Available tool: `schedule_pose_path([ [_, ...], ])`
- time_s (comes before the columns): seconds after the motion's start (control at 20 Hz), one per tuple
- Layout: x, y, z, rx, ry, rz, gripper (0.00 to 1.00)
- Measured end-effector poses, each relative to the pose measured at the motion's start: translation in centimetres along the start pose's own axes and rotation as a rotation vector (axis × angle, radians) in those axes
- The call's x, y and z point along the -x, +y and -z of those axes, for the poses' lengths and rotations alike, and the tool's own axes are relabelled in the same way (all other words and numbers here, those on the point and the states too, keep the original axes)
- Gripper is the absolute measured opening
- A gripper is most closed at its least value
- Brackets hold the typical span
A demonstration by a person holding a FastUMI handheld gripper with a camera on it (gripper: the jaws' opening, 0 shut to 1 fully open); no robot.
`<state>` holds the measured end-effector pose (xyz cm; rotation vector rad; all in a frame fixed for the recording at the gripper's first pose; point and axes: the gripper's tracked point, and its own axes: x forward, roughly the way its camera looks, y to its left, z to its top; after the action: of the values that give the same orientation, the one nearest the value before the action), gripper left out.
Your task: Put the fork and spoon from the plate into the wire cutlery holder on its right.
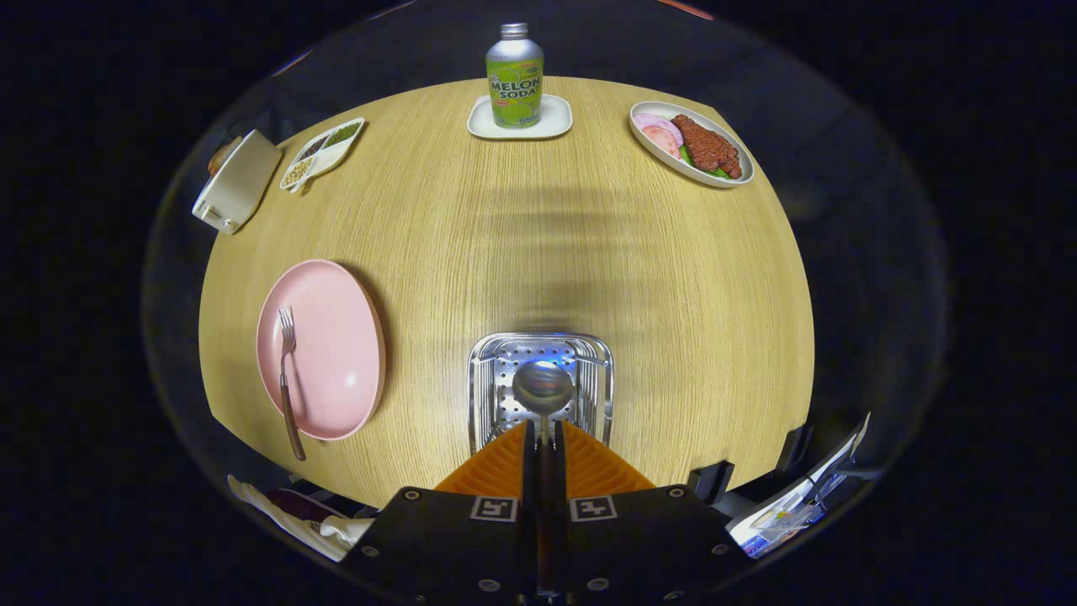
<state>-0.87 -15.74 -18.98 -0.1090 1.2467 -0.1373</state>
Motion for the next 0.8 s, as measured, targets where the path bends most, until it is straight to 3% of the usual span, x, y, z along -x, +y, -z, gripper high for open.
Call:
schedule_pose_path([
  [0.1,0.1,0.4,-0.5,-0.002,-0.025,-0.017,0.13],
  [0.2,0.6,0.8,-1.3,-0.020,-0.070,-0.035,0.27],
  [0.25,0.6,0.4,-1.7,-0.029,-0.101,-0.036,0.46],
  [0.55,3.6,0.2,-4.5,-0.043,-0.325,0.013,0.90],
  [0.65,4.8,2.2,-5.4,-0.047,-0.417,0.004,0.98],
  [0.8,6.4,6.6,-5.9,-0.049,-0.542,-0.066,0.99],
])
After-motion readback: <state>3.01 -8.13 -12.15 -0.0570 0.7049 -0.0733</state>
